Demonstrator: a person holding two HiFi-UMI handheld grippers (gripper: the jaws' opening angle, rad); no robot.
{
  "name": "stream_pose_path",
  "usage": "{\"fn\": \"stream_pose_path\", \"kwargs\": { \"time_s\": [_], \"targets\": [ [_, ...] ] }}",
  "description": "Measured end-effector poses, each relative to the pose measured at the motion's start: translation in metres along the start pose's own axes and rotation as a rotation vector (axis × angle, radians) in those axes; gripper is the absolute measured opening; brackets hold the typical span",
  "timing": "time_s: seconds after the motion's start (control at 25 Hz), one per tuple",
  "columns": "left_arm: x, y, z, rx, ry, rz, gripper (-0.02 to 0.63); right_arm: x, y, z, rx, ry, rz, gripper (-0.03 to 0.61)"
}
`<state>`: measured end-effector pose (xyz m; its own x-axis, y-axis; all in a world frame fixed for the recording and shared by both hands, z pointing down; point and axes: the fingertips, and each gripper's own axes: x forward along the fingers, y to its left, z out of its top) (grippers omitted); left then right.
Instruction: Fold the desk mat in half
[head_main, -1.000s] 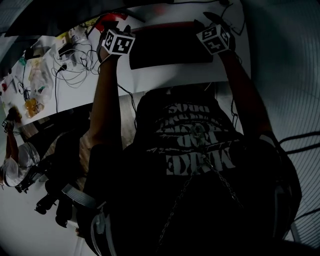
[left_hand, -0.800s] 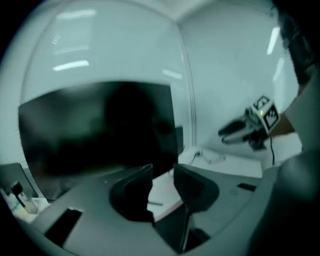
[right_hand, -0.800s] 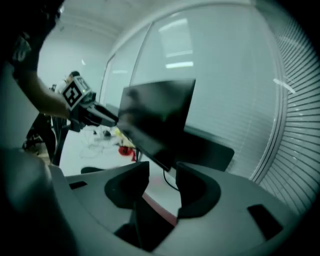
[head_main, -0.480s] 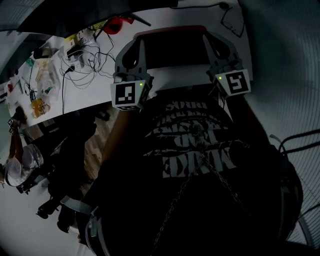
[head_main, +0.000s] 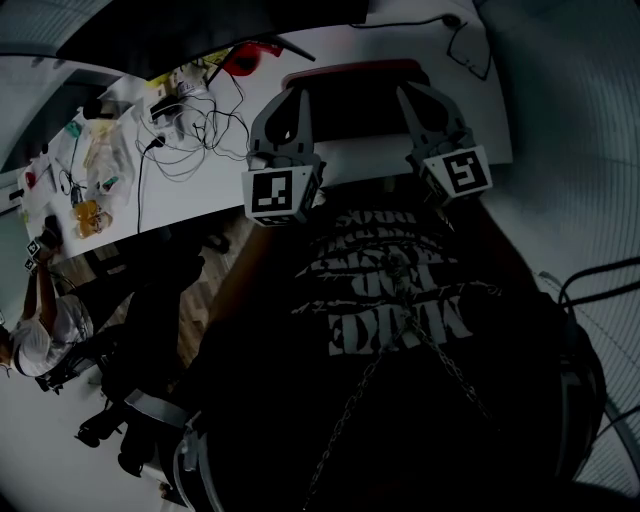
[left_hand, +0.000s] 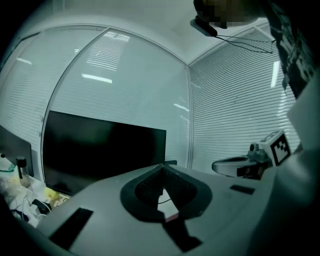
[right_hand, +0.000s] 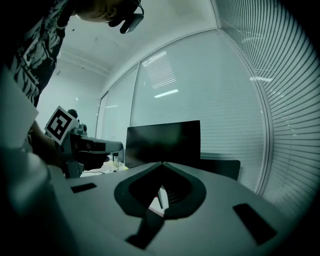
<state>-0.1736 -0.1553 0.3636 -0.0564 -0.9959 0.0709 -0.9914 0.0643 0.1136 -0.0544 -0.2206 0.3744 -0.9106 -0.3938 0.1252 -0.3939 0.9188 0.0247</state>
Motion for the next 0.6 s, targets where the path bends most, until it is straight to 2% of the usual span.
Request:
{"fn": "stream_pose_path", "kwargs": {
  "time_s": [0.44,0.6],
  "targets": [
    [-0.026,0.024,-0.006,-0.004,0.04,-0.014,0.005,0.0,0.025,0.011,-0.048,-0.016,-0.066,-0.002],
    [-0.033,0.031,-0.002,0.001,0.028,-0.043,0.005,0.003,0.037,0.013,-0.049,-0.004,-0.084,-0.002]
  ]
}}
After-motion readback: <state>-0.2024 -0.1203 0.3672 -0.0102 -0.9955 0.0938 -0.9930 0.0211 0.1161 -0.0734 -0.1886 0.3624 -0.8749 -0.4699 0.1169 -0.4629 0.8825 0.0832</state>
